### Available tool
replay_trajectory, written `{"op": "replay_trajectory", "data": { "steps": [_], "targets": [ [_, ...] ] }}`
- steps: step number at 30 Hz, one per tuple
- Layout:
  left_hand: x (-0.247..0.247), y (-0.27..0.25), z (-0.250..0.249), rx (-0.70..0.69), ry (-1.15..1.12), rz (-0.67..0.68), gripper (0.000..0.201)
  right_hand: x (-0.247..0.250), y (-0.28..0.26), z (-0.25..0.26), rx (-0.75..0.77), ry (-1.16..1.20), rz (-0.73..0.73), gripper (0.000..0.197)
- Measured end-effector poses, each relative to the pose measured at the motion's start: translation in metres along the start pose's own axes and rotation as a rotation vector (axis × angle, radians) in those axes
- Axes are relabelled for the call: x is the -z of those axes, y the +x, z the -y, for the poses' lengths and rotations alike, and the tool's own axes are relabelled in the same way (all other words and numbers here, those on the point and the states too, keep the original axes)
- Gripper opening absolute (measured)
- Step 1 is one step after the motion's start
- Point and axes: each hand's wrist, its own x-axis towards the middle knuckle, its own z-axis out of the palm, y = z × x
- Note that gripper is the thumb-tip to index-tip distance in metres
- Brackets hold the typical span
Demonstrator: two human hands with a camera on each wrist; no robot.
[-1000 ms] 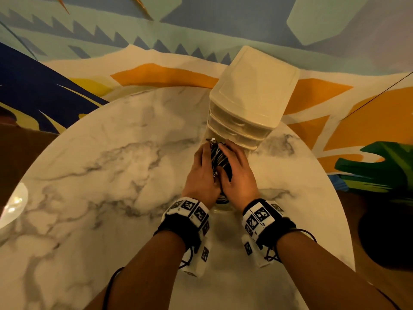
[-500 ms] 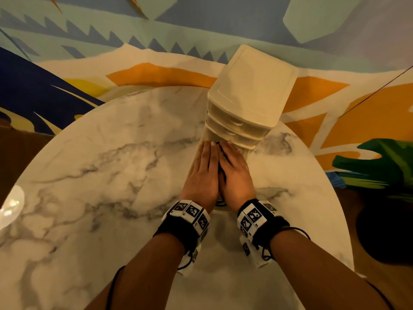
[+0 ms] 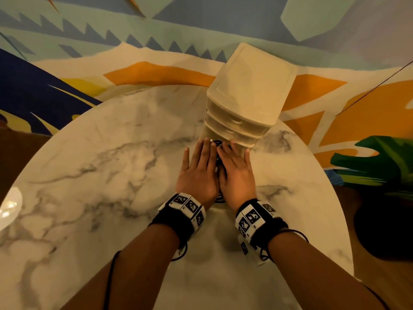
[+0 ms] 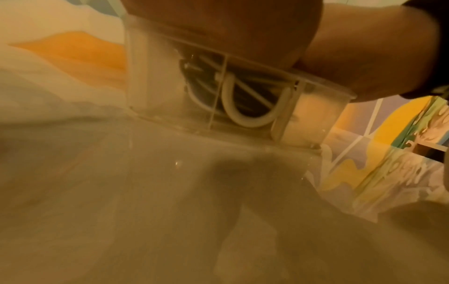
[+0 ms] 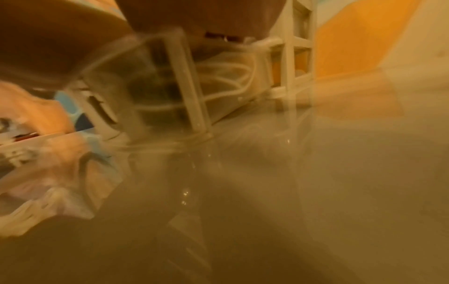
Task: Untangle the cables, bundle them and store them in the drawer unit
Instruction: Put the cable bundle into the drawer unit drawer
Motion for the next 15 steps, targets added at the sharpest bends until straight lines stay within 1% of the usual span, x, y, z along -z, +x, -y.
{"op": "replay_trajectory", "data": {
  "steps": [1, 2, 5, 7, 10, 14, 15],
  "targets": [
    [0.001, 0.001, 0.0, 0.022, -0.007, 0.016, 0.059, 0.001, -0.002, 0.002, 0.012, -0.091, 0.028, 0.049],
    [0.002, 0.002, -0.002, 0.039, -0.018, 0.034, 0.06, 0.005, -0.004, 0.004, 0.013, -0.154, 0.088, 0.052],
    [0.004, 0.003, -0.006, 0.064, -0.04, 0.066, 0.063, 0.017, -0.016, 0.008, 0.006, -0.239, 0.308, 0.064],
    [0.005, 0.004, -0.008, 0.067, -0.05, 0.055, 0.063, 0.026, -0.018, 0.012, 0.006, -0.288, 0.38, 0.072],
    [0.005, 0.004, -0.008, 0.059, -0.065, 0.033, 0.064, 0.034, -0.014, 0.014, -0.003, -0.289, 0.471, 0.069],
    [0.009, 0.003, -0.007, 0.024, -0.066, 0.045, 0.069, 0.043, -0.014, 0.011, -0.017, -0.165, 0.538, 0.083],
    [0.009, 0.004, -0.006, 0.013, -0.076, 0.04, 0.068, 0.043, -0.016, 0.011, -0.021, -0.14, 0.554, 0.09]
  ]
}}
